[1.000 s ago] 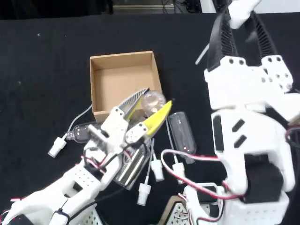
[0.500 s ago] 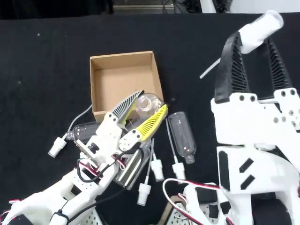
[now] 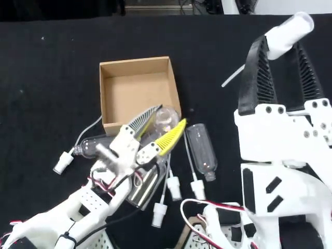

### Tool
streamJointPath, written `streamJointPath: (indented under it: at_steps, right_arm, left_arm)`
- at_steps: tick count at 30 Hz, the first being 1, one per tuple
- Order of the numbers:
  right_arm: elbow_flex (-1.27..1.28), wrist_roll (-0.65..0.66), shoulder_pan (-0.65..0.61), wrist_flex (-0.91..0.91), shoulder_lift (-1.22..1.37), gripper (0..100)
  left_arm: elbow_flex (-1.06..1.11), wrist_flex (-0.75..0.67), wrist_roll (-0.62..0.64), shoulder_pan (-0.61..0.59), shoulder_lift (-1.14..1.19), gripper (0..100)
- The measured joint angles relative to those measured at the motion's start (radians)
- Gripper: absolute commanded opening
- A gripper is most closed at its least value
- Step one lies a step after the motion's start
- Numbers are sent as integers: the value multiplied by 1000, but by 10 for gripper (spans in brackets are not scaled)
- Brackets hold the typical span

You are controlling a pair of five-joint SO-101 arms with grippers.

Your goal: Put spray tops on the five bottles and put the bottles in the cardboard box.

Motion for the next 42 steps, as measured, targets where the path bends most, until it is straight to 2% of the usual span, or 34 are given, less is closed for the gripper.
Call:
streamJointPath:
  at_steps: [3,8,12,18,22,26,33,38,42]
  right_arm:
    - [28,-5,-28,0,0,64]
    - [95,0,-219,38,0,64]
    - [163,109,-330,57,2,64]
    - [331,213,-457,-140,9,64]
    - [450,273,-491,-276,18,64]
    - [516,273,-500,-358,18,64]
    - [529,198,-511,-399,18,64]
    - [532,195,-588,-420,18,64]
    - [571,238,-597,-460,18,64]
  left_arm:
    - [0,146,0,0,-2,30]
    - [0,143,0,-14,-2,30]
    - [0,103,0,-83,-2,30]
    - [0,98,0,-153,-2,30]
    - [0,98,0,-195,-2,30]
    - [0,98,0,-198,-2,30]
    - [0,98,0,-199,-2,30]
    - [0,98,0,-199,-2,30]
    - [0,98,0,-199,-2,30]
